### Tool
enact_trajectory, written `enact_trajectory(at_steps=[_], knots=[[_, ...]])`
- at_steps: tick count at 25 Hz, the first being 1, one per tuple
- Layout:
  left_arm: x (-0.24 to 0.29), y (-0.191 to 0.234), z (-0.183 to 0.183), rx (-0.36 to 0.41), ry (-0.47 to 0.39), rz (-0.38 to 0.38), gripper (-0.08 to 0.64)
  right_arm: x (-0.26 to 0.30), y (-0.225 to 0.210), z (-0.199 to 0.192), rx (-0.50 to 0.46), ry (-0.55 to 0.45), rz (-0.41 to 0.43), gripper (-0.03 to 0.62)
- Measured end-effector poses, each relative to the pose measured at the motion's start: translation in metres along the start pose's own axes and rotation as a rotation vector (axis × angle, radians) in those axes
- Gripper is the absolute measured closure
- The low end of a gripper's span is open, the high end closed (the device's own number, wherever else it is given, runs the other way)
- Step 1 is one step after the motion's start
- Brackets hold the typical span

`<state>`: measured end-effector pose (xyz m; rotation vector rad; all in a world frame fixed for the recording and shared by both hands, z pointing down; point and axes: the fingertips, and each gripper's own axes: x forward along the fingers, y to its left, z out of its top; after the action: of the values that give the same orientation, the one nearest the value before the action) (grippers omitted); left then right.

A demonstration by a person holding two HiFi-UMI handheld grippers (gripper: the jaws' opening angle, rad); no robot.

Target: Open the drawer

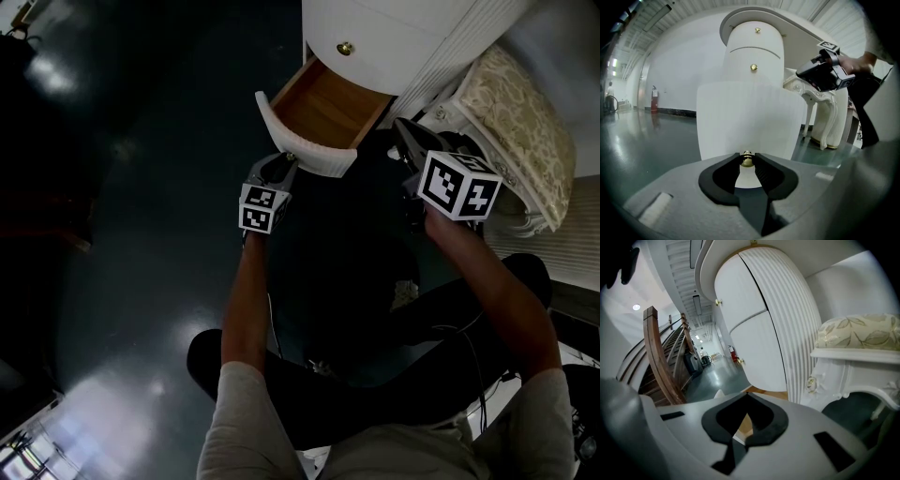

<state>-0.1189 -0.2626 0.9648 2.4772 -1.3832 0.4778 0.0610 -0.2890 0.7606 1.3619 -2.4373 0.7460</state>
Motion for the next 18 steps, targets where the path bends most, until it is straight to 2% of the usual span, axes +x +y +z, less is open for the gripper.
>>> enact_trajectory(at_steps=[9,18], knots=[[-0.016,0.0,-0.008,0.004,-0.005,0.005,0.457,0.001,0.006,-0.002,0.014,0.002,0.011,0.577],[-0.037,-0.001,-0.019,-0.007,-0.015,0.008,0.457,0.009,0.042,-0.006,-0.003,0.017,0.082,0.577]])
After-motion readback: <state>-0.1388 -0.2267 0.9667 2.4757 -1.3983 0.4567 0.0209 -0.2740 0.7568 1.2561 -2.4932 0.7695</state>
